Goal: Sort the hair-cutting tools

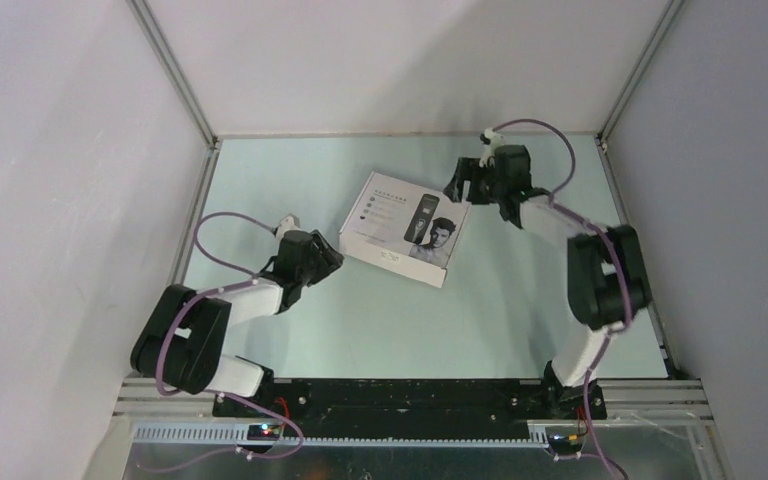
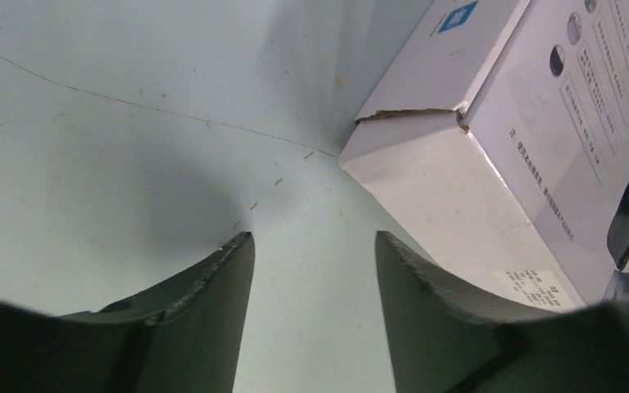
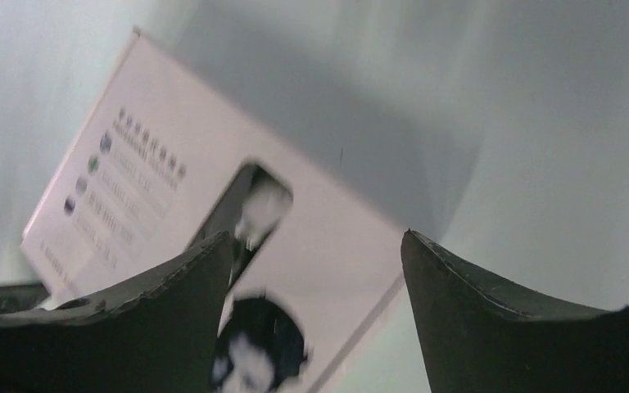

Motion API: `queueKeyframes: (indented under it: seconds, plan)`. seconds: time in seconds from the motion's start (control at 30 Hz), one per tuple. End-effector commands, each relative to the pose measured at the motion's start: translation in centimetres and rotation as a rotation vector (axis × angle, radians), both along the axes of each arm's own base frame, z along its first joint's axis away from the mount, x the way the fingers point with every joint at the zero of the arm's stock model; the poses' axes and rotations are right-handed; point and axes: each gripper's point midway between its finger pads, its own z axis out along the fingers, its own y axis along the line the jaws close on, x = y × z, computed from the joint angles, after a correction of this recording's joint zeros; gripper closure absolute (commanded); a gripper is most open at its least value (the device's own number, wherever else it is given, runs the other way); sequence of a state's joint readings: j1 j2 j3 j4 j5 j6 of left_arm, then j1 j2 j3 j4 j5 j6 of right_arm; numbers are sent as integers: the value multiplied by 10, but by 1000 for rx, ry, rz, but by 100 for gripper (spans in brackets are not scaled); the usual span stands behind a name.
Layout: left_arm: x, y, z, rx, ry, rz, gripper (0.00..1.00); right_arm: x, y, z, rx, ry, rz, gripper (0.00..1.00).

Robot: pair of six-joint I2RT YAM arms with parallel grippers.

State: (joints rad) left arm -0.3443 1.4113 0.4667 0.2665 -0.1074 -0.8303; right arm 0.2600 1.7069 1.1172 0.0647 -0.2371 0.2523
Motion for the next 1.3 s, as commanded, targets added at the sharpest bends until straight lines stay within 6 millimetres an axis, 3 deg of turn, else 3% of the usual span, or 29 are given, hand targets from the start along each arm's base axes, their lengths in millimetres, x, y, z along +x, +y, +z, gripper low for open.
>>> queueKeyframes:
  seconds: [0.0, 0.03, 0.1, 0.23, 0.27, 0.47, 0.57, 0.67, 0.77, 0.83, 0.97, 1.0, 1.17, 1.27]
  plan:
    - [9, -11, 13, -37, -30, -31, 41, 47, 22, -6, -8, -18, 110, 22]
    - [16, -13, 16, -32, -37, -36, 43, 59, 29, -12, 0, -8, 129, 22]
    - [25, -14, 15, -18, -33, -36, 49, 60, 44, -22, 35, 40, 204, 29]
    - [39, -18, 2, 12, -7, -50, 59, 40, 67, -37, 103, 125, 311, 37]
    - [41, -20, -5, 17, 6, -60, 62, 27, 70, -45, 131, 160, 334, 38]
    - [48, -31, -10, 30, -35, -150, 72, -47, 81, -42, 315, 301, 399, 47]
    - [46, -53, -2, -23, -82, -249, 76, -82, 92, -41, 387, 343, 436, 50]
    - [37, -73, 2, -29, -107, -328, 77, -115, 94, -51, 372, 378, 435, 51]
    - [26, -91, 10, -20, -124, -384, 74, -130, 88, -64, 340, 398, 380, 51]
    - [20, -93, 17, -29, -131, -385, 73, -132, 81, -60, 341, 388, 340, 51]
    - [3, -82, 19, -21, -87, -359, 66, -138, 69, -57, 337, 376, 263, 51]
    - [-6, -76, 12, -1, -42, -352, 64, -138, 66, -59, 327, 378, 234, 51]
    - [-40, -59, 5, 33, 28, -349, 61, -141, 53, -64, 292, 380, 160, 51]
    - [-57, -60, -4, 58, 77, -387, 61, -142, 54, -68, 289, 391, 156, 50]
